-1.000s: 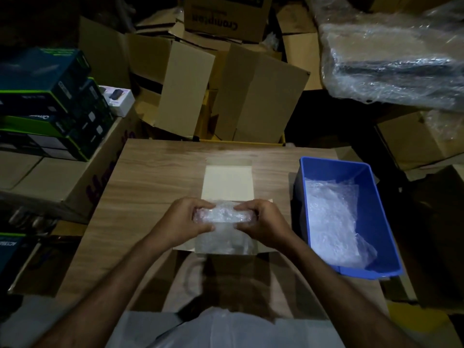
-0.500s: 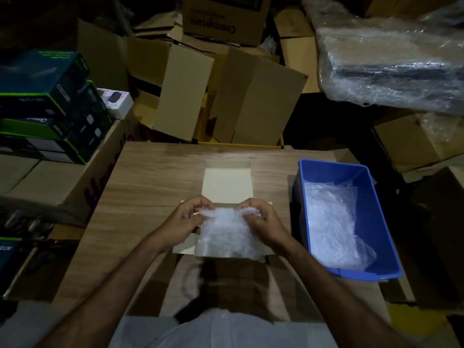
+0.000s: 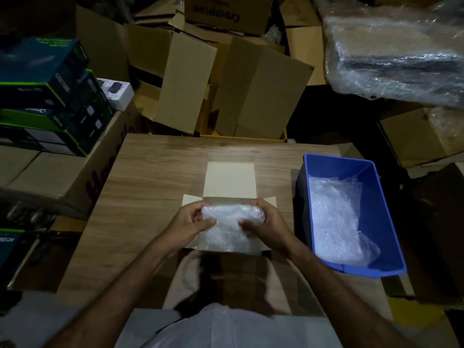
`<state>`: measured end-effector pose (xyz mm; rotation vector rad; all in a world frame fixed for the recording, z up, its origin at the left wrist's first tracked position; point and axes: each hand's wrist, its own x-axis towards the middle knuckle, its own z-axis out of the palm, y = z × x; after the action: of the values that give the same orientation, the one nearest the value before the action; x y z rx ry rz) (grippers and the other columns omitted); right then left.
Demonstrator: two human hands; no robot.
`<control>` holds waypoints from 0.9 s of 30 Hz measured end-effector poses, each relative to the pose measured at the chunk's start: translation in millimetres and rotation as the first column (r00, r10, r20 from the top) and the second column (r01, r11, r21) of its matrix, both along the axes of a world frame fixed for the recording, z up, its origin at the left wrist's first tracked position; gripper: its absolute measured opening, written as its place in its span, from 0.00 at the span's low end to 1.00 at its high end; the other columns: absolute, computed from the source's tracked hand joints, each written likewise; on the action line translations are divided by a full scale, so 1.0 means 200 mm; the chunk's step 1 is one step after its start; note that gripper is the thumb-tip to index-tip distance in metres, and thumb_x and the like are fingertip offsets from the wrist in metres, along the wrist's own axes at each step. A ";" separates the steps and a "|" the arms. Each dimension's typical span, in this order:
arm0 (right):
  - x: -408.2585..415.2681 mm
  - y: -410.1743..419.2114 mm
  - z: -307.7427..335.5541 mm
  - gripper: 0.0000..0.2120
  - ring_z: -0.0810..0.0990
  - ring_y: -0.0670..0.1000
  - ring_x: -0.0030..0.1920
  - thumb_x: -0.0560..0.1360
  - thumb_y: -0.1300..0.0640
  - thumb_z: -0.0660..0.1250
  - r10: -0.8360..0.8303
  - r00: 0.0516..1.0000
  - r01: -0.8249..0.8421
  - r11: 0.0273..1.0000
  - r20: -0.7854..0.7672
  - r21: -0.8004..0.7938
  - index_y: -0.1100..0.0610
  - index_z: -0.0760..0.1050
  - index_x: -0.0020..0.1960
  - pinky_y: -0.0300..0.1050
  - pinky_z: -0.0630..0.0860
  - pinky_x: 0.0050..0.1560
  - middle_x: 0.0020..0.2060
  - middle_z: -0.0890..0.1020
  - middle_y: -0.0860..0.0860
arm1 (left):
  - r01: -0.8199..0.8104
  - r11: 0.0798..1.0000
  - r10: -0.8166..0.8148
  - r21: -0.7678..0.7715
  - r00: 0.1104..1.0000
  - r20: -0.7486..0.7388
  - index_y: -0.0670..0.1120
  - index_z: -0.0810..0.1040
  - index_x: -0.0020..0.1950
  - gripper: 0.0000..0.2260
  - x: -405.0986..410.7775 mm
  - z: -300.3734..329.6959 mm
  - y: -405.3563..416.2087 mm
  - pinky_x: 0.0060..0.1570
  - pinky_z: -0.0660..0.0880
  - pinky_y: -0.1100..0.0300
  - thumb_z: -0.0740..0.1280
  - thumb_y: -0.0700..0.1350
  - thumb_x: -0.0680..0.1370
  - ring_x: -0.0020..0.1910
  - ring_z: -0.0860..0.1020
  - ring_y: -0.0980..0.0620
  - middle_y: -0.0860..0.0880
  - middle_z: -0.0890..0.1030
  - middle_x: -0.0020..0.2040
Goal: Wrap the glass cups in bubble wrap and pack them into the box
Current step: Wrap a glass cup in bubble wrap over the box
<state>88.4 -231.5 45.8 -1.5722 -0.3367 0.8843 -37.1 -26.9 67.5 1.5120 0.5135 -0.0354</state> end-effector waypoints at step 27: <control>-0.23 0.07 -0.25 0.09 0.80 0.41 0.54 0.77 0.61 0.71 -0.115 0.956 0.166 0.970 0.271 -0.175 0.56 0.83 0.56 0.41 0.82 0.54 0.54 0.80 0.48 | 0.217 0.687 -0.215 0.693 0.972 -0.092 0.50 0.85 0.40 0.09 0.35 -0.27 0.15 0.44 0.81 0.53 0.74 0.35 0.73 0.42 0.81 0.54 0.50 0.82 0.44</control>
<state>42.1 -218.5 -3.4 -1.8776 -0.3243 0.6156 33.7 3.4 13.6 2.3292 0.3543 -0.0279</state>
